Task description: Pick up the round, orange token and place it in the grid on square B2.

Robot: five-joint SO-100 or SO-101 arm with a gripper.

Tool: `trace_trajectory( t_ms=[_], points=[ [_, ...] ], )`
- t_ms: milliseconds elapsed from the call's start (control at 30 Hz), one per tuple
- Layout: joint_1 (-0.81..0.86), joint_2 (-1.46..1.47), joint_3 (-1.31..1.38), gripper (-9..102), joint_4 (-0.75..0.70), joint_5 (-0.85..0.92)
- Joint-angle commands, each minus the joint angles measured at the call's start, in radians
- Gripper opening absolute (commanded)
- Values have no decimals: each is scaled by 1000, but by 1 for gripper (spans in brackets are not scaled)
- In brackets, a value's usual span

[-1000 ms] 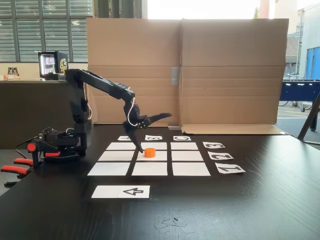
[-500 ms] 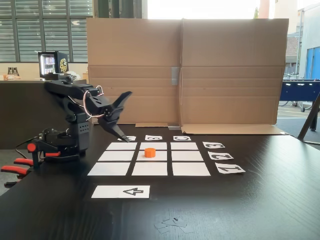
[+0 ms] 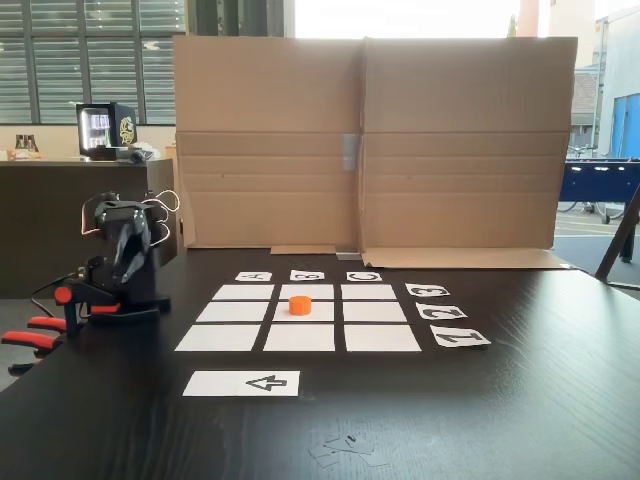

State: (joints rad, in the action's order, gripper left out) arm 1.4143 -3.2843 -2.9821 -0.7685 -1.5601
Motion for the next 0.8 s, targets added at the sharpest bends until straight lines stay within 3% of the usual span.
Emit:
trace_trajectory(
  t_ms=[0, 200, 767],
  points=[
    [124, -44, 2, -1, -75, 34],
    [256, -46, -14, -1, -130, 64],
    [250, -44, -12, -1, -132, 64]
  ],
)
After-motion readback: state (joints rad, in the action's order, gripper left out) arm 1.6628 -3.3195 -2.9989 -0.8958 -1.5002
